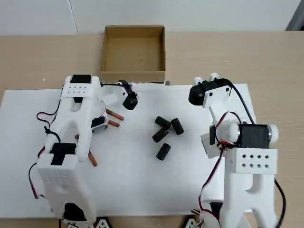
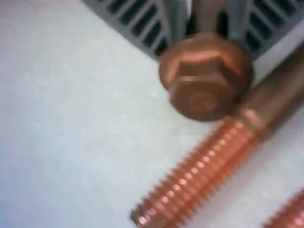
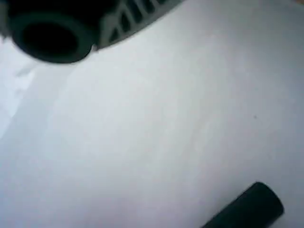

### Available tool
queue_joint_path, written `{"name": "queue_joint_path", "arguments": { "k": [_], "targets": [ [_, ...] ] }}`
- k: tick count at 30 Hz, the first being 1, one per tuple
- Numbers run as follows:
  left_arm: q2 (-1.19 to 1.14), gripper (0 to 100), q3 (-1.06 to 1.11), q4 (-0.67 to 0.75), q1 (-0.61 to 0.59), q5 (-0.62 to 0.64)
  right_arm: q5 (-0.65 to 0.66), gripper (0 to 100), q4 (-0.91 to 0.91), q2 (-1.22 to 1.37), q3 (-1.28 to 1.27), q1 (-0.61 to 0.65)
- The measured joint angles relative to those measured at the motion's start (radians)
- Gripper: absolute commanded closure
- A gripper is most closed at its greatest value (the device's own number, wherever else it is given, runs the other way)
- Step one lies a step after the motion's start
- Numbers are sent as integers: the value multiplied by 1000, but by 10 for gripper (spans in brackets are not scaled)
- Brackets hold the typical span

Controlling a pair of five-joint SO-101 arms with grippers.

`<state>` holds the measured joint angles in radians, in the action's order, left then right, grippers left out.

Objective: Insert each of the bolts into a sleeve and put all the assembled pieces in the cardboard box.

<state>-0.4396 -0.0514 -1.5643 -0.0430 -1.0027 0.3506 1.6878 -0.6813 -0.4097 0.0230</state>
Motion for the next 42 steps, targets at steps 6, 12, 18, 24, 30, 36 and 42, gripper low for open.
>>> {"name": "queue_joint_path", "arguments": {
  "k": [6, 12, 18, 24, 30, 36, 42],
  "targets": [
    [-3, 995, -5, -3, 0, 0, 0, 995, 0, 0, 0, 0],
    [-6, 995, -98, -94, 5, 40, 0, 995, 8, -3, 0, 0],
    [146, 995, -117, -137, 75, 163, 0, 995, 18, -135, 17, 0],
    [361, 995, -117, -146, 155, 247, 0, 995, 21, -311, 8, -5],
    [508, 995, -117, -147, 219, 525, -9, 995, 26, -466, -97, -15],
    [677, 995, -106, -147, 244, 706, -146, 995, -31, -658, -192, -18],
    [875, 995, 94, -63, 244, 939, -284, 995, -189, -806, -384, -15]
  ]
}}
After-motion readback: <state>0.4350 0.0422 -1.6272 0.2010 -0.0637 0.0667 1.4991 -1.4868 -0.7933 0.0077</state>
